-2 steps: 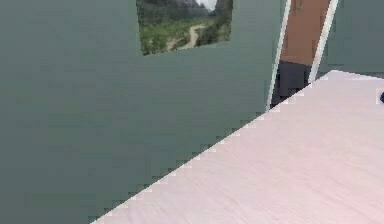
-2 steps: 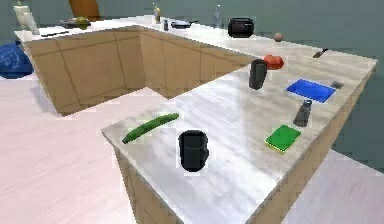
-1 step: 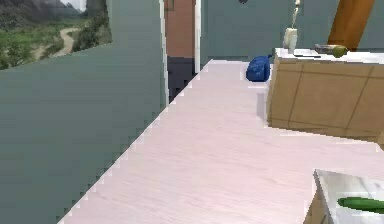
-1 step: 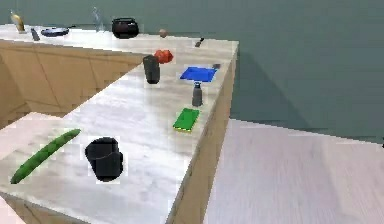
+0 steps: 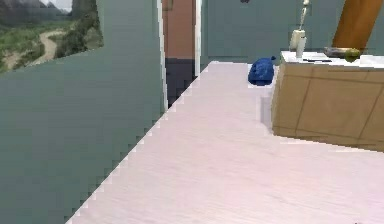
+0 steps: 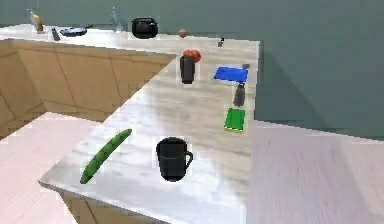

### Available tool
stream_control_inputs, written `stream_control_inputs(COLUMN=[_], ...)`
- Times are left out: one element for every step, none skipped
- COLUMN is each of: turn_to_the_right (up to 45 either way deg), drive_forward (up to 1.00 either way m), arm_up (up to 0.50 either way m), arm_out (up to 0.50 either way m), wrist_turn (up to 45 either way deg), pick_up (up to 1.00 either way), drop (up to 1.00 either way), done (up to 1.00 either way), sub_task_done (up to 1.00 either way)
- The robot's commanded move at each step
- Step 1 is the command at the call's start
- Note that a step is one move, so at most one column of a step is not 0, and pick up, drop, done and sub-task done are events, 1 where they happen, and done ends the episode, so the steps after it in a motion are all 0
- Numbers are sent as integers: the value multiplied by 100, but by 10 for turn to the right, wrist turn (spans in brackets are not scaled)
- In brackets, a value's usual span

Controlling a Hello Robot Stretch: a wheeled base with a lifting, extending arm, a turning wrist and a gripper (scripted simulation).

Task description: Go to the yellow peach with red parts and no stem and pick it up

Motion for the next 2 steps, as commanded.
stream_control_inputs(turn_to_the_right=[450,450], drive_forward=[0,0], arm_up=[0,0], arm_out=[0,0], wrist_turn=[0,0], pick_up=[0,0], drop=[0,0], done=[0,0], sub_task_done=[0,0])
